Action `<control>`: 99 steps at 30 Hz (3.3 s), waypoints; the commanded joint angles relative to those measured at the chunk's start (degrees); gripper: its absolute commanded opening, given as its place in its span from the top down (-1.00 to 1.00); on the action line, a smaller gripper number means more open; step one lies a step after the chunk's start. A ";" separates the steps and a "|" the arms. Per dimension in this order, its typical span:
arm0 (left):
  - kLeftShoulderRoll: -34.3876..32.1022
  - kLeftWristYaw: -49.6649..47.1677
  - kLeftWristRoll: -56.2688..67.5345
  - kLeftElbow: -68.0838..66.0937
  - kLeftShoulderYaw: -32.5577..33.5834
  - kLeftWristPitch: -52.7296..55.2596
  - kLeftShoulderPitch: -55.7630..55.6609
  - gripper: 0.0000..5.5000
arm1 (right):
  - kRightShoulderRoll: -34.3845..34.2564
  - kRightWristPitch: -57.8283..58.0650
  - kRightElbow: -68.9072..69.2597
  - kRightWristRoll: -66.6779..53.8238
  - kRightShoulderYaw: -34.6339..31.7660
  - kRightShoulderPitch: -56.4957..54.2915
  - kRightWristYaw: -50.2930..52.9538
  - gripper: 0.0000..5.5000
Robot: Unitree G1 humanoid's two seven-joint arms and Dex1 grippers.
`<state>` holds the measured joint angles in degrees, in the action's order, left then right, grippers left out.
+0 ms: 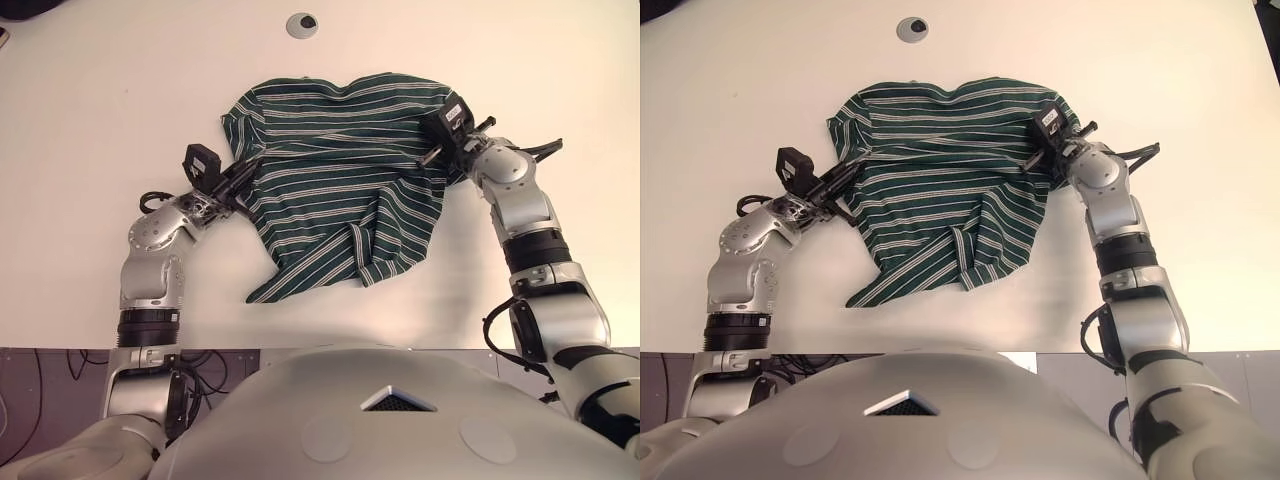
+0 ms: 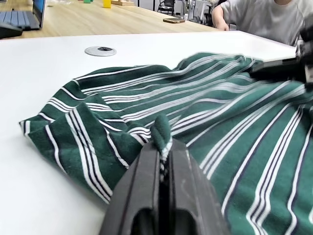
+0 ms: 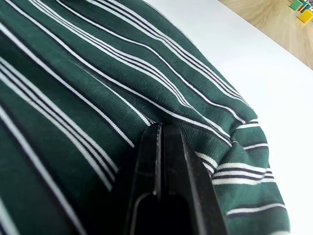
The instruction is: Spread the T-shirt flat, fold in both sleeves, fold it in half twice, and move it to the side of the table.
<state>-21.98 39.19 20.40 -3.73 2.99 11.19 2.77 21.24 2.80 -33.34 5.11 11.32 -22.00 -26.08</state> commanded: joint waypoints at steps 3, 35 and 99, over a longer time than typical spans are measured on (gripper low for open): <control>0.06 -0.38 1.64 -0.87 1.90 2.88 -0.53 0.87 | 1.98 3.12 -3.90 2.54 1.04 3.58 -0.68 1.00; 2.16 -14.41 14.61 3.13 17.84 24.25 6.29 0.98 | 2.51 1.89 -2.18 4.51 0.77 5.37 1.17 1.00; -3.48 19.46 -4.65 22.28 -34.49 -7.22 6.08 0.99 | -9.22 -21.05 -31.88 14.16 13.57 -16.78 0.14 1.00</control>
<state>-25.62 57.89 11.27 14.52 -34.55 3.70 9.49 12.14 -16.97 -64.51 18.53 24.70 -43.14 -23.74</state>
